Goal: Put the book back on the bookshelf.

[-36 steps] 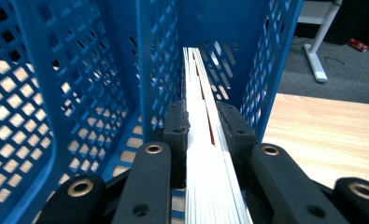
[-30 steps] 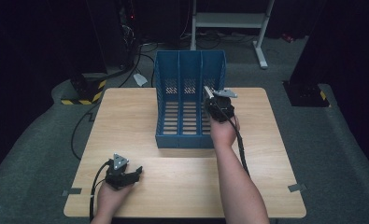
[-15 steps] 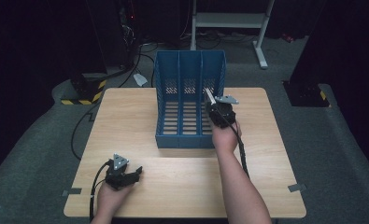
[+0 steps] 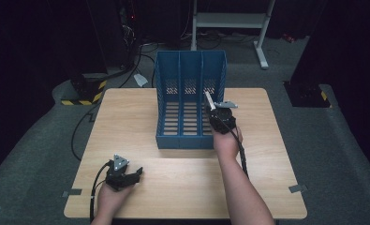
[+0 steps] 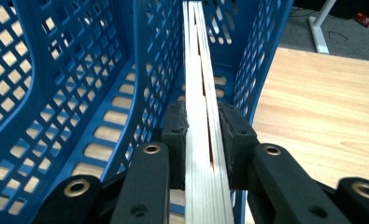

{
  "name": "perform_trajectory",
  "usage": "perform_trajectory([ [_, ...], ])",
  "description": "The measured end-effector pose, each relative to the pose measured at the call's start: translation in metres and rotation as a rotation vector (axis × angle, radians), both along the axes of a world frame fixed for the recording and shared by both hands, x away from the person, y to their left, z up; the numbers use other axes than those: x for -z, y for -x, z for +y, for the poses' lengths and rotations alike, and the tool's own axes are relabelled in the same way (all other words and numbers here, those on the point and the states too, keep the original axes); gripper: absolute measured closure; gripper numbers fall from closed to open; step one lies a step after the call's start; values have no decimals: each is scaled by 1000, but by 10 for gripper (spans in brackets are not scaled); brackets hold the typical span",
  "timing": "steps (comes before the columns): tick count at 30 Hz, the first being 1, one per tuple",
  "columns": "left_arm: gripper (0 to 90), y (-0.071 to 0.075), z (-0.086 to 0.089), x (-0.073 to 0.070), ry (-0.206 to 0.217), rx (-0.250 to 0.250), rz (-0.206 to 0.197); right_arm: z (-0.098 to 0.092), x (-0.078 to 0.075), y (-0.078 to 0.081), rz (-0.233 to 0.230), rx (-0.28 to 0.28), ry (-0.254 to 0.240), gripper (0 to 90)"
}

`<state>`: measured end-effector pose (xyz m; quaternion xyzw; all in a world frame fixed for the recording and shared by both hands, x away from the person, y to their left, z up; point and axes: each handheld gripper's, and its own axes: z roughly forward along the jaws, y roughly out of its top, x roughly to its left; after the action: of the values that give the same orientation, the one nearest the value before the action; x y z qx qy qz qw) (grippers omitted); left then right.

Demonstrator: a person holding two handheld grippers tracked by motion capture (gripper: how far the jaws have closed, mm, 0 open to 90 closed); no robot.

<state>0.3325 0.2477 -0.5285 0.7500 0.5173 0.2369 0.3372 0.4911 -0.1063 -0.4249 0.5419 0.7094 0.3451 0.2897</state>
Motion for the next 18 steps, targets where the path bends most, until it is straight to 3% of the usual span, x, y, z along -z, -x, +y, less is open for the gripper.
perform_trajectory([
  [7,288,0,0,0,3,1,0,0,1,3,-7,-10,-15,728],
  [18,288,0,0,0,4,1,0,1,-13,-13,54,-37,-5,699],
])
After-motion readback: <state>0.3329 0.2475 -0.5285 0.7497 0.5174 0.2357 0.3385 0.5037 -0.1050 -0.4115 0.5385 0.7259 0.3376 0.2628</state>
